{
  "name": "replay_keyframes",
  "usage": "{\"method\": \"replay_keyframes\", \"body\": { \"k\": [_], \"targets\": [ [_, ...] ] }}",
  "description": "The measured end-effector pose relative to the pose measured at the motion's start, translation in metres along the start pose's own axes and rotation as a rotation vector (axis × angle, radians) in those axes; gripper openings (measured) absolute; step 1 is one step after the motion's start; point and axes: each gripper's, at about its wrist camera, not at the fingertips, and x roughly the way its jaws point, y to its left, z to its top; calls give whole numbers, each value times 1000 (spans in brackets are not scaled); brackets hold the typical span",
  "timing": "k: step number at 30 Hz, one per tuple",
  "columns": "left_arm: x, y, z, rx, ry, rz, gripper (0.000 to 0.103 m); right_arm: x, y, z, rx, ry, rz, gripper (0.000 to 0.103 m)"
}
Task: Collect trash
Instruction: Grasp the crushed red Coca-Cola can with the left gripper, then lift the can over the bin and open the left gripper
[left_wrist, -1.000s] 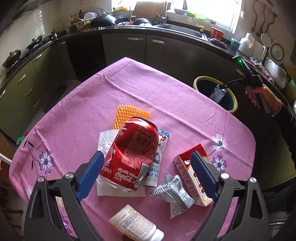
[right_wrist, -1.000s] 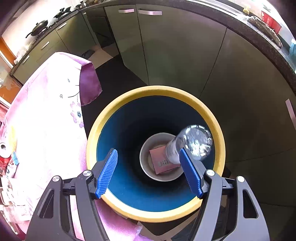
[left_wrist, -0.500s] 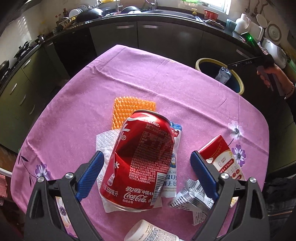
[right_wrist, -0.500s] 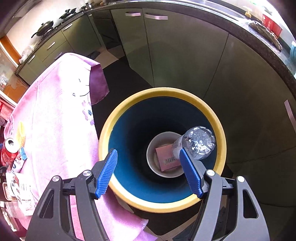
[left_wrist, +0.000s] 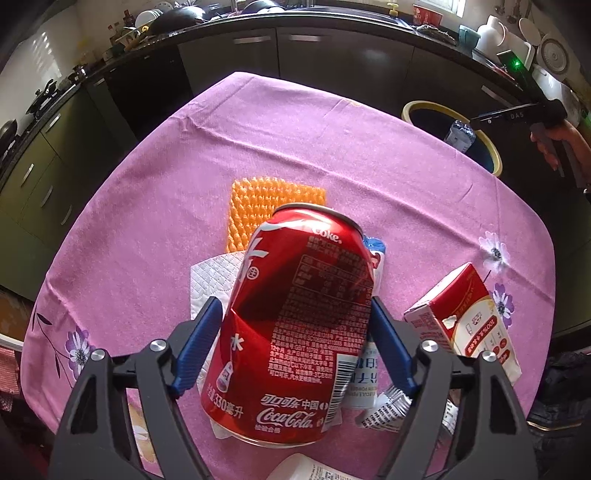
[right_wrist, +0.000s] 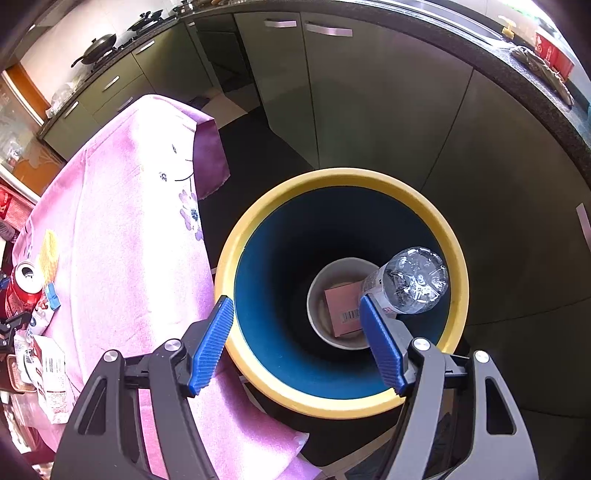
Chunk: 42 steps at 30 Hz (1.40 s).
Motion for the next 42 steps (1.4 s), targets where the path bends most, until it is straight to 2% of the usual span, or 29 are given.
{"method": "replay_keyframes", "body": {
  "k": [18, 19, 31, 42],
  "targets": [
    [-3, -1, 0, -2, -12, 11, 74, -2, -5, -4, 2, -1, 18, 70],
    [-5, 0, 1, -3, -17, 11, 70, -3, -5, -4, 2, -4, 21, 70],
    [-47, -9, 17, 0, -79, -1, 69, -19, -11, -9, 2, -29, 64, 70],
    [-68, -21, 31, -13, -146, -36, 69, -24, -17, -13, -3, -29, 82, 70]
  ]
}}
